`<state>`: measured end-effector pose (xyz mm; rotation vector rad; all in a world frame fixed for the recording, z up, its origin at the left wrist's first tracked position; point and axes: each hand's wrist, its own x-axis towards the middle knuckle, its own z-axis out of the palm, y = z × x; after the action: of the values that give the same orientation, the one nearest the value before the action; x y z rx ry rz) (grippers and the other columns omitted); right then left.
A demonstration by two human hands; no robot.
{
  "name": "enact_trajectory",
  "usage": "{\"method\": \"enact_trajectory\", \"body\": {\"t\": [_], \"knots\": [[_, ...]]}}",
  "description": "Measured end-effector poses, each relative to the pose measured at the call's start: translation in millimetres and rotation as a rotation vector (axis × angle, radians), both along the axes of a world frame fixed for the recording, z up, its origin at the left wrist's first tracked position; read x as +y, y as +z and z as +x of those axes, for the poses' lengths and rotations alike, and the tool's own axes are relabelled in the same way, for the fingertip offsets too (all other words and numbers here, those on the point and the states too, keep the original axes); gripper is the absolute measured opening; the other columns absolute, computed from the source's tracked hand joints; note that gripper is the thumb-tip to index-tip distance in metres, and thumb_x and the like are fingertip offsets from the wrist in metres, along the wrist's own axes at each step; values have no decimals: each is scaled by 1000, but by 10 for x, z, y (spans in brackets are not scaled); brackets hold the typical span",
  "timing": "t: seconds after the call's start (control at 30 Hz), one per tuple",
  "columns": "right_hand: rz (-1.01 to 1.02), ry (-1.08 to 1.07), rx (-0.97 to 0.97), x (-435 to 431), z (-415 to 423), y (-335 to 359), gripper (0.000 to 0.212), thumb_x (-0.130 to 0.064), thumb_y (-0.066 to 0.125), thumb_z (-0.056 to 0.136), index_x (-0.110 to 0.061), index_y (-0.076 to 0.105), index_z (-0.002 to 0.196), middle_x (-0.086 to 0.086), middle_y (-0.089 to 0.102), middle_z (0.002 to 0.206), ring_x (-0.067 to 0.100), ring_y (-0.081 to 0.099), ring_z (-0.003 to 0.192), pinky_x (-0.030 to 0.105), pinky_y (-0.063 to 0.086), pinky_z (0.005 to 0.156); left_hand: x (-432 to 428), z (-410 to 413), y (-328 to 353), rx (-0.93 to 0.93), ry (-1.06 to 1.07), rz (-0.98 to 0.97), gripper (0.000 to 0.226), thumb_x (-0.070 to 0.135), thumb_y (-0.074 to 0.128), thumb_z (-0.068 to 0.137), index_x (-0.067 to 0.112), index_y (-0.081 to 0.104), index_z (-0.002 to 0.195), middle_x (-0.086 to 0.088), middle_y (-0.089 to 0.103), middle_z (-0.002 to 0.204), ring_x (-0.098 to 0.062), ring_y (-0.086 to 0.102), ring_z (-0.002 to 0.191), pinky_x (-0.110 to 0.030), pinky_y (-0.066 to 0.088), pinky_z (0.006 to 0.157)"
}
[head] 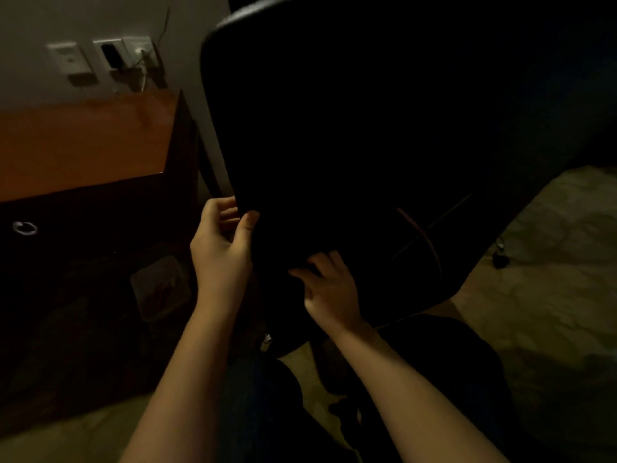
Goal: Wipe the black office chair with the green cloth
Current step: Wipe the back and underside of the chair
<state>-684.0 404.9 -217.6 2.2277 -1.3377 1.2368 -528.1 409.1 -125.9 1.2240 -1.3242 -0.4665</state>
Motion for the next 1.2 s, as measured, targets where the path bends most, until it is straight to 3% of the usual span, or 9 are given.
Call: {"method": "enact_trajectory", "body": {"t": [0.2,0.3,0.43,0.57,0.8,0.9,1.0,1.1,1.2], "knots": [[64,14,-18,-31,120,-43,44,-2,78,44,-22,78,83,6,70,88,21,48,94,30,49,70,-38,97,-57,-12,30,-3,18,22,58,96,23,53,114,18,58,106,8,58,100,-14,50,84],[40,14,-59,-53,141,11,52,7,79,42,-22,78,85,7,70,90,22,50,97,30,52,72,-55,93,-71,-12,16,0,19,23,57,97,22,53,115,18,58,107,7,58,101,-16,50,84],[-120,7,-164,-86,129,242,40,6,79,59,-20,77,90,2,63,100,23,52,96,32,51,78,-74,83,-60,-2,12,-19,17,22,60,96,21,56,112,17,60,104,4,60,99,-16,51,82],[-361,-51,-295,-140,40,667,24,-2,59,92,-16,78,94,1,48,107,24,52,100,25,42,93,-62,91,-54,16,-34,-11,16,17,61,95,20,57,110,16,61,104,2,61,100,-17,51,82],[-533,-18,-560,-185,54,1272,21,-7,55,96,-20,71,102,2,50,111,31,58,102,40,50,89,-53,78,-70,41,-57,-1,16,18,62,94,26,59,108,13,65,105,2,62,101,-11,49,79],[-530,-29,-540,-175,142,1261,22,-6,55,95,-13,75,99,5,49,110,36,59,100,45,50,88,-47,90,-81,45,-39,3,16,20,63,94,28,59,107,13,65,104,2,62,101,-11,49,79],[-472,-34,-497,-149,192,1202,21,-5,57,93,-12,76,101,4,49,111,33,56,103,40,49,92,-37,122,-87,77,-48,24,17,20,63,94,27,62,109,12,66,107,0,63,103,-13,50,82],[-404,-34,-368,-120,207,1076,24,-8,57,92,-16,75,107,2,48,114,28,54,105,32,46,94,-29,133,-79,88,-76,41,18,20,62,95,27,63,112,10,67,109,-1,63,105,-16,51,85],[-323,-4,-203,-100,294,745,26,-6,61,88,-18,75,108,4,54,111,27,56,102,36,49,88,-31,117,-72,134,-85,50,17,19,55,99,23,63,114,6,68,109,-5,64,105,-21,52,86]]}}
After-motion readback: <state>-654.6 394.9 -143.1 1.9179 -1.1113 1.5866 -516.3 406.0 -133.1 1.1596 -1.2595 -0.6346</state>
